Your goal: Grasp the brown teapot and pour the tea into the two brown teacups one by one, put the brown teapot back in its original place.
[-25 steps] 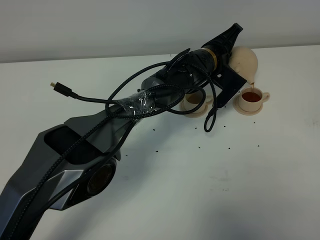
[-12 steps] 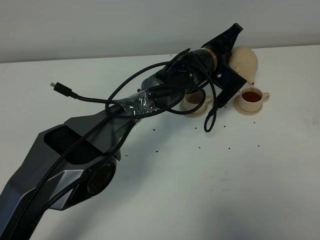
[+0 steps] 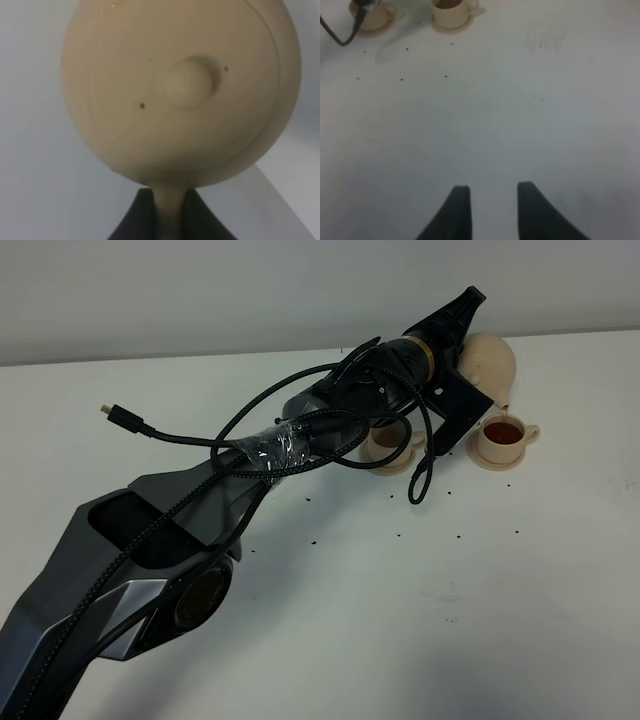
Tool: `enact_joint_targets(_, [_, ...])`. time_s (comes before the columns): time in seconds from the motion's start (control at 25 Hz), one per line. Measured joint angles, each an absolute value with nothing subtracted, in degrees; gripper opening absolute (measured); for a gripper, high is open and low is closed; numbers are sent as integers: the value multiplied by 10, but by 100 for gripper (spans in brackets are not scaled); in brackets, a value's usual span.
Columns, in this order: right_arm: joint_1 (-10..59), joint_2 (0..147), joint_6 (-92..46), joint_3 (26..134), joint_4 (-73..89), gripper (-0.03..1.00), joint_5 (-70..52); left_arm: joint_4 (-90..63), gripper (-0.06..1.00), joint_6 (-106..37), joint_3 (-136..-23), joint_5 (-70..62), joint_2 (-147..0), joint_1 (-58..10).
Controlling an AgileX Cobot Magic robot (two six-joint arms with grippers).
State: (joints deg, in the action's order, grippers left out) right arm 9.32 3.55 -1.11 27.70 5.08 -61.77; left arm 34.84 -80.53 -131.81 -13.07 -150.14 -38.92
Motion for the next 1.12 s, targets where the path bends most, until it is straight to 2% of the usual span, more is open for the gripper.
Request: enact_joint_targets(1.12, [93, 35, -11, 277, 51, 24, -618, 290, 12, -770, -1318, -166, -1501, -382])
